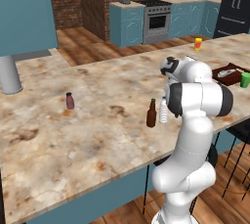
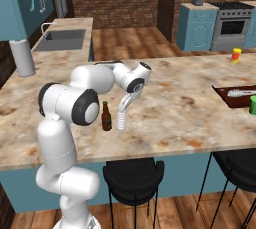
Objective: Place the drinks on the dining counter in a tight cluster.
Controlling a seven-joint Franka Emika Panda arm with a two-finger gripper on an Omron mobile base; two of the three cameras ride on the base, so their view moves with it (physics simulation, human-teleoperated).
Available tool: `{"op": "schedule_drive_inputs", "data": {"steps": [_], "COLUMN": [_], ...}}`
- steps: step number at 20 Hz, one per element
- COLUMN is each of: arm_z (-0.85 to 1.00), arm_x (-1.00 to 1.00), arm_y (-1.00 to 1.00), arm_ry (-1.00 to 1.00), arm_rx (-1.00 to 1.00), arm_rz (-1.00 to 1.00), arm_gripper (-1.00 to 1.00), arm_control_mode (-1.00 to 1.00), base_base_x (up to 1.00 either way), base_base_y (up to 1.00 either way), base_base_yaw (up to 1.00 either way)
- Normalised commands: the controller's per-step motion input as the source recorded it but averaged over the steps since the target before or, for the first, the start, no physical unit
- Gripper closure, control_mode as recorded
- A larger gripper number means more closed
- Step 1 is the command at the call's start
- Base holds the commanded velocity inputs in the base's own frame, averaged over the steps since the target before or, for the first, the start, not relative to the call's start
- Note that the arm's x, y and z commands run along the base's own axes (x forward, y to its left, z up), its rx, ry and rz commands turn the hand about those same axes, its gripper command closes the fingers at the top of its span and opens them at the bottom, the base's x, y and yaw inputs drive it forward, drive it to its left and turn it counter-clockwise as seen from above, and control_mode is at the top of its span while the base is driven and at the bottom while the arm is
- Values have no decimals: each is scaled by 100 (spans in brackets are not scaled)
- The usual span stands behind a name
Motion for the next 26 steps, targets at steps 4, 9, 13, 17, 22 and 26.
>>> {"op": "schedule_drive_inputs", "data": {"steps": [4,9,13,17,22,26], "arm_z": [0,0,0,0,11,41], "arm_x": [-12,-13,-11,-7,0,0], "arm_y": [0,0,0,0,0,0], "arm_ry": [0,0,0,0,0,0], "arm_rx": [0,0,0,0,0,4], "arm_rz": [0,0,0,-1,-11,-18], "arm_gripper": [-100,-100,-100,-100,-100,-100], "arm_control_mode": [-100,-100,-100,-100,-100,-100], "base_base_x": [0,0,0,0,0,0], "base_base_y": [0,0,0,0,0,0], "base_base_yaw": [0,0,0,0,0,0]}}
